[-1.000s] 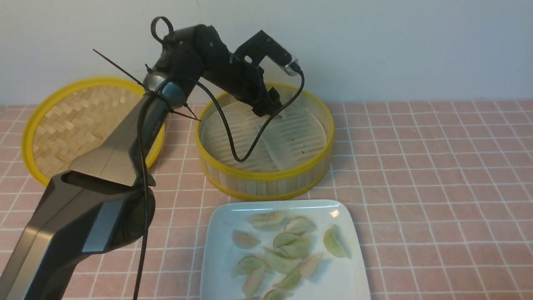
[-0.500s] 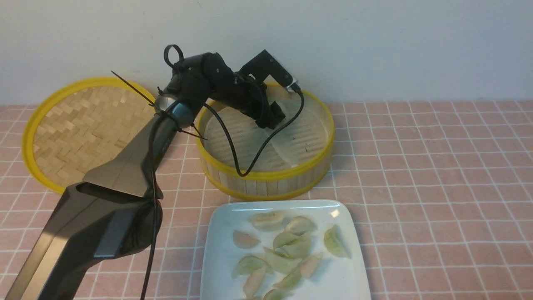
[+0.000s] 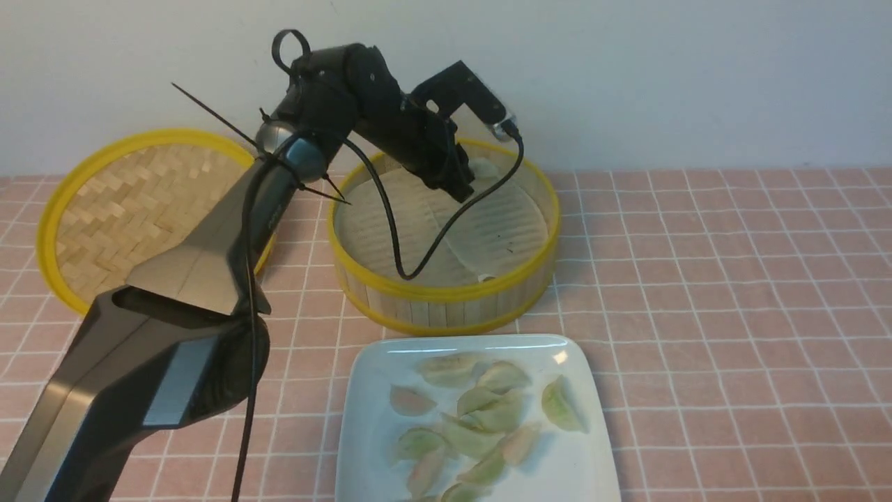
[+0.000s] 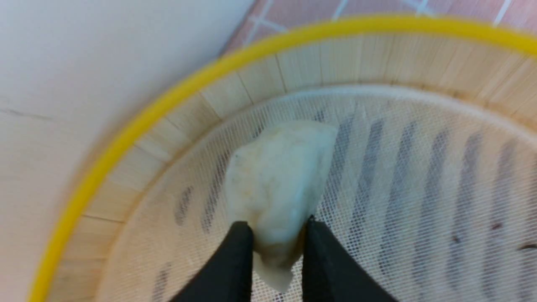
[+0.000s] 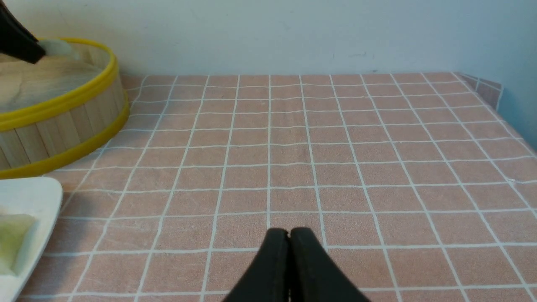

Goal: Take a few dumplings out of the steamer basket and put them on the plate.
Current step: Use the left arm to grab a dumpling from the steamer, then use the left arm to put the dumpling into the plate

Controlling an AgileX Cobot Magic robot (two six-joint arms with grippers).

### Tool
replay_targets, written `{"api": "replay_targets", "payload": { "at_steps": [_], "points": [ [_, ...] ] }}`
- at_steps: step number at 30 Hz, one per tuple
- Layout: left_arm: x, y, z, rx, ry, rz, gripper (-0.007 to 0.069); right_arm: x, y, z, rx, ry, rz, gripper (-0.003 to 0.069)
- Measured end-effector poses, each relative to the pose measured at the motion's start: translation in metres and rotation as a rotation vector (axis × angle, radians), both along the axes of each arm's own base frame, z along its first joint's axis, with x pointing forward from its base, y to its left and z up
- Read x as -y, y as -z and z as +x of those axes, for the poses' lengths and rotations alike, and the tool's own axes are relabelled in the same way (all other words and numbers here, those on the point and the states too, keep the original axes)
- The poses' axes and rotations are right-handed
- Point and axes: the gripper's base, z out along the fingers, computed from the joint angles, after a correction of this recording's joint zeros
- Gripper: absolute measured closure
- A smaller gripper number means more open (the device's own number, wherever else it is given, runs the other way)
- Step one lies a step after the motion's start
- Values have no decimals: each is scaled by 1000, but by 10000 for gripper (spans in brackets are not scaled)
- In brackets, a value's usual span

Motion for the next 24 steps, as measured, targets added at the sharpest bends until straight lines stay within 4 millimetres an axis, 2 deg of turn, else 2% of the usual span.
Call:
{"api": "replay_targets", "payload": {
  "at_steps": [7, 11, 12, 16, 17, 20, 23, 24],
  "points": [
    [-5, -43, -20, -85, -27, -11, 494, 0, 0, 0, 0, 0, 0, 669],
    [-12, -81, -30, -78, -128, -34, 494, 0, 0, 0, 0, 0, 0, 669],
    [-18, -106, -37, -69, -212, -77, 494, 0, 0, 0, 0, 0, 0, 669],
    [-25, -144, -54, -91, -314, -160, 494, 0, 0, 0, 0, 0, 0, 669],
    [-28, -157, -65, -121, -327, -176, 494, 0, 0, 0, 0, 0, 0, 669],
    [-30, -172, -91, -189, -328, -177, 494, 0, 0, 0, 0, 0, 0, 669],
    [-38, -169, -129, -305, -343, -124, 494, 0, 0, 0, 0, 0, 0, 669],
    [-41, -161, -141, -357, -349, -102, 494, 0, 0, 0, 0, 0, 0, 669]
  ]
}}
